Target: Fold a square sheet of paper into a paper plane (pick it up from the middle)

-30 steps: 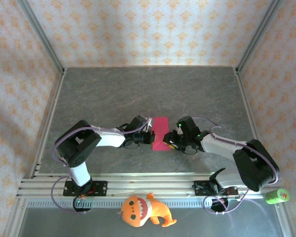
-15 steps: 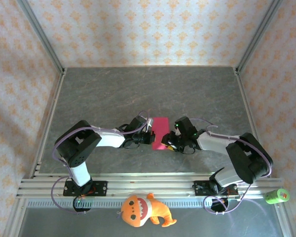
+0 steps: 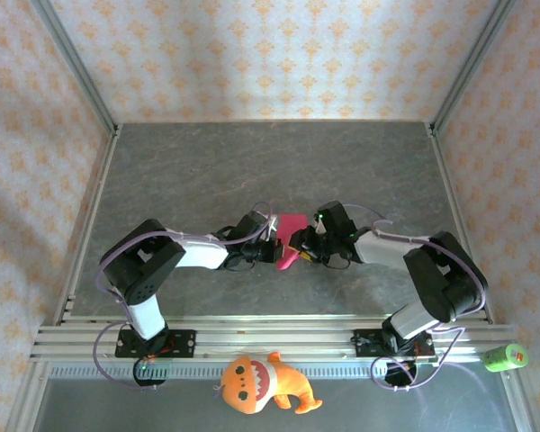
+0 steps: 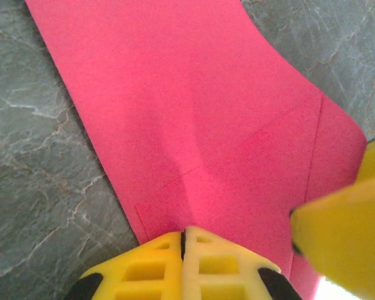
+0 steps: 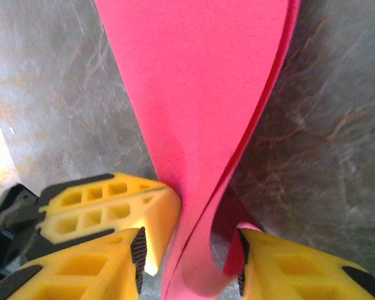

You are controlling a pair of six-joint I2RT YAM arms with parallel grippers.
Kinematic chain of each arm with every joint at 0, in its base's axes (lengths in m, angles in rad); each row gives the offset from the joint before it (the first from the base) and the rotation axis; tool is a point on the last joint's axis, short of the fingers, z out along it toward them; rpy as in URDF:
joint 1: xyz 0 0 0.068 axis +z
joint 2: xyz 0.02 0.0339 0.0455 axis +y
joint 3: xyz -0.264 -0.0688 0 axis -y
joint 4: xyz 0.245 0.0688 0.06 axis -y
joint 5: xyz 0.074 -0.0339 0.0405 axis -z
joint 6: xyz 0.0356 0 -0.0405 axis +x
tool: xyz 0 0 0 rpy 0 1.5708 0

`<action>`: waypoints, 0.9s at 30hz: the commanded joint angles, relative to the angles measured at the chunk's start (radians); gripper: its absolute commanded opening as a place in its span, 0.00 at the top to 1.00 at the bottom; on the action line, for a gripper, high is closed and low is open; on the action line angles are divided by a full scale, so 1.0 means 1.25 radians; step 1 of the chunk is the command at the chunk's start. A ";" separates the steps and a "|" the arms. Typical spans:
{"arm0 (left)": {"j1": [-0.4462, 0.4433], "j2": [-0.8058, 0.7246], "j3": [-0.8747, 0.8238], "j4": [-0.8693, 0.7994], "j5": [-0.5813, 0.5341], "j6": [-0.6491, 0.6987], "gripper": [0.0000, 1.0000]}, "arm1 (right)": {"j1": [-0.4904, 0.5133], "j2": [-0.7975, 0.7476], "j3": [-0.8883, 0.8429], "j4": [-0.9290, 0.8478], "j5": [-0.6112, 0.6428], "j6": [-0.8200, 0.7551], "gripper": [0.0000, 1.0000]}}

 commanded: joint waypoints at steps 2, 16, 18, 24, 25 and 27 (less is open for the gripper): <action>0.003 0.029 -0.009 -0.021 -0.003 -0.010 1.00 | -0.041 -0.007 -0.006 0.066 -0.048 -0.023 0.56; 0.003 0.010 -0.008 0.007 0.033 -0.030 1.00 | -0.099 0.051 -0.059 0.195 -0.122 -0.018 0.62; 0.003 0.003 -0.009 0.008 0.032 -0.032 1.00 | -0.101 0.054 -0.072 0.216 -0.122 -0.011 0.64; 0.004 -0.014 -0.008 0.008 0.034 -0.038 1.00 | -0.113 0.070 -0.089 0.245 -0.126 -0.010 0.83; 0.004 -0.018 -0.008 0.007 0.035 -0.041 1.00 | -0.114 0.072 -0.089 0.245 -0.127 -0.012 0.85; 0.004 -0.030 -0.007 0.012 0.046 -0.047 1.00 | -0.115 0.070 -0.090 0.244 -0.126 -0.018 0.90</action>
